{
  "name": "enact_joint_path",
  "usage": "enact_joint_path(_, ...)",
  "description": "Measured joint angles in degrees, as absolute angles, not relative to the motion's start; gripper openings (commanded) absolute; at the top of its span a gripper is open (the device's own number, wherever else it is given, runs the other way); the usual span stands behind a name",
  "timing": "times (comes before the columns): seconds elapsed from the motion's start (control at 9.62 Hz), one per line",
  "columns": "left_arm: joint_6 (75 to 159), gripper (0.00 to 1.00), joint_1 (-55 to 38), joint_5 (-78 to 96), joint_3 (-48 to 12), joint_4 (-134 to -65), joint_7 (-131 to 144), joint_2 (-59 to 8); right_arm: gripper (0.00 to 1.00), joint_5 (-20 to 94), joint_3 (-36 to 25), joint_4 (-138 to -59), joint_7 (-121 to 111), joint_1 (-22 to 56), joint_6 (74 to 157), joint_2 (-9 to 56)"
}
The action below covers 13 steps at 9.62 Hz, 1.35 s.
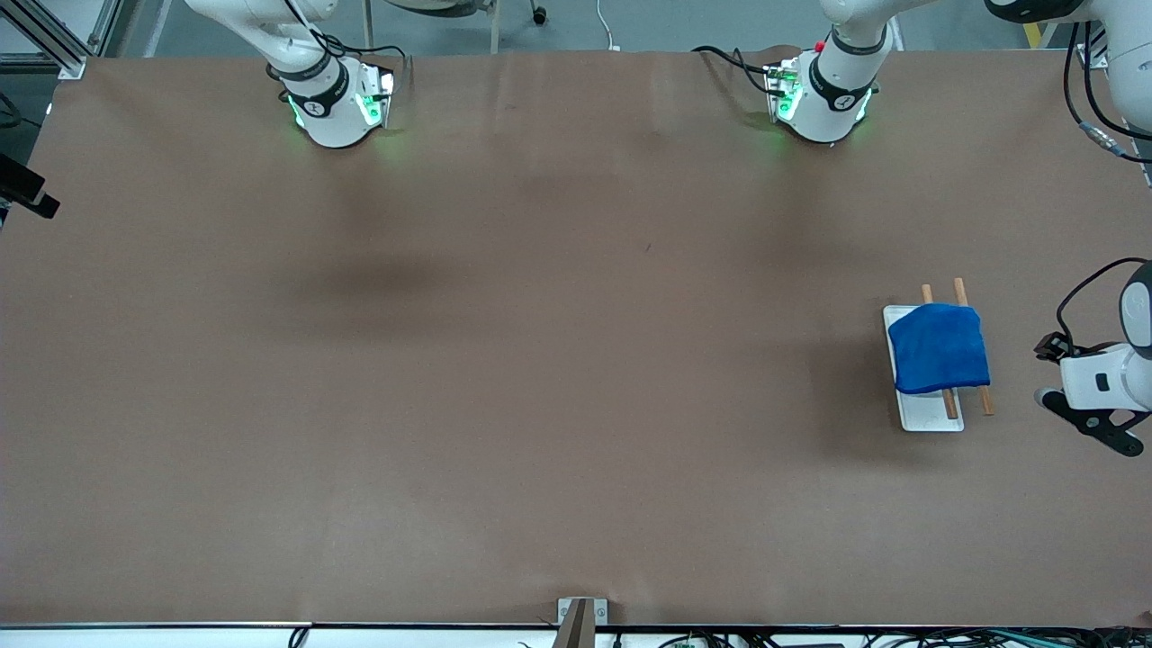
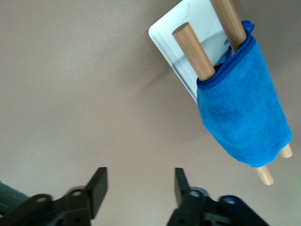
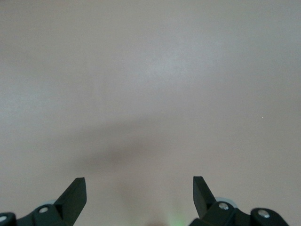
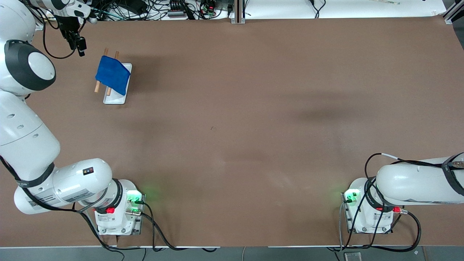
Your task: Right arm passes towel to left arm to hang
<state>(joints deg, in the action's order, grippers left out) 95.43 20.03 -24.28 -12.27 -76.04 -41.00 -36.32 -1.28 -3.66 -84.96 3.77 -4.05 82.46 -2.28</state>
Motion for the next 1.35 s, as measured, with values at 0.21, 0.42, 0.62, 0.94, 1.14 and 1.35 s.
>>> enact_joint_path(0.21, 95.7, 1.0, 19.9, -24.1, -13.3, -73.1, -40.8, -35.8, 1.0, -1.3, -3.7, -84.9, 3.7, -3.8, 82.6, -2.3)
enact_joint_path(0.42, 95.0, 1.0, 19.0, -21.3, -14.8, -70.4, -35.7, -30.6, 1.0, -1.3, -3.7, -84.9, 3.7, -3.6, 82.6, -2.2)
enact_joint_path(0.62, 93.5, 1.0, 18.6, -17.0, -18.2, -70.2, -23.7, -23.1, 1.0, -1.3, -3.7, -84.9, 3.7, -3.5, 82.7, -2.1)
enact_joint_path(0.94, 88.1, 1.0, 18.2, -8.4, -21.0, -70.3, -14.7, -15.2, 1.0, -1.3, -3.7, -84.9, 3.7, -3.4, 82.7, -2.0)
enact_joint_path(1.14, 86.4, 1.0, 18.2, -4.4, -22.6, -70.4, -12.0, -12.0, 1.0, -1.3, -3.7, -84.9, 3.7, -3.3, 82.7, -2.0)
enact_joint_path(1.35, 83.0, 1.0, 18.2, -3.3, -25.8, -70.5, -3.2, -10.2, 1.0, -1.3, -3.7, -84.9, 3.7, -3.3, 82.7, -2.0)
